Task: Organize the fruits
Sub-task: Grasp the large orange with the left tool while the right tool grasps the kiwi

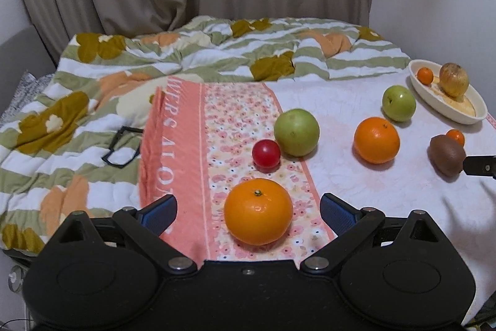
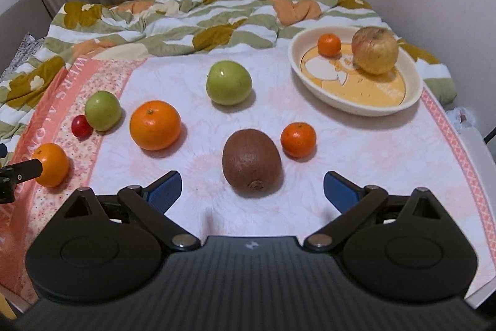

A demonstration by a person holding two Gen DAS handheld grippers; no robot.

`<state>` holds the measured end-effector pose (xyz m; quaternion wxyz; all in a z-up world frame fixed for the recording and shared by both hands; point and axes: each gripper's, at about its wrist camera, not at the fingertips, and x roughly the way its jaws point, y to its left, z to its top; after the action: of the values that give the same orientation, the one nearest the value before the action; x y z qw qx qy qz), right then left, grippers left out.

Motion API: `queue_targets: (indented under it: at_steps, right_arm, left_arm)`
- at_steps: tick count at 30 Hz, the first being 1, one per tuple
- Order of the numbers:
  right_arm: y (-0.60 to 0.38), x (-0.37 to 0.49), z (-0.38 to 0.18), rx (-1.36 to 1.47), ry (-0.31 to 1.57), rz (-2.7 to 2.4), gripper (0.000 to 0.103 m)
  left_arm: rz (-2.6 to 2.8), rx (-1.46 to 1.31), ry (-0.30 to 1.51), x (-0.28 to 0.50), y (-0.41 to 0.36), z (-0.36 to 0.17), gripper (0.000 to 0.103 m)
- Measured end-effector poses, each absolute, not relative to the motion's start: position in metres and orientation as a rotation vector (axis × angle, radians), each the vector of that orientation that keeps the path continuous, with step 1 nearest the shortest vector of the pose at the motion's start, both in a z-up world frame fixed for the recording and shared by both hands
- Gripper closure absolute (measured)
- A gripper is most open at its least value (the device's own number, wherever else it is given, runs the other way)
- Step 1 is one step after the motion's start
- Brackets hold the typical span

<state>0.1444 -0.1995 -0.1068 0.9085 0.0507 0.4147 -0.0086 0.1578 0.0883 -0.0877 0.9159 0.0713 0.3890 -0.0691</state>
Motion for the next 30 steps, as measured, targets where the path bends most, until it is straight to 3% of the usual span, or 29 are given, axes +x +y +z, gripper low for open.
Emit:
queue_targets:
  at_steps: [9,13,14,24,30]
  right_arm:
    - [-0.195,0.163,-0.129,0.091,0.906,-0.02,0.0]
    - [-0.193,0.168,-0.132,0.073,0.912,-0.016,0.0]
    - [-0.193,0.17,-0.132,0.07,0.912,-0.017,0.001]
    - [-0.195,0.18,-0.136,0.053,0.928,-0.027,0.007]
    - [-0.193,0.188,-0.14,0.043,0.934,-0.023,0.019]
  left_arm:
    - [-0.151,0.138,0.863,0.179,0.084,-0.11,0.01]
    - [-0.16,0.103,0.9,0.187,0.087,-0.116,0.036]
    - [-0.166,0.094,0.909,0.188,0.087,-0.117,0.038]
    - [-0.166,0.083,0.91,0.186,0.088,-0.116,0.039]
    - [-0.165,0.083,0.908,0.181,0.089,-0.115,0.039]
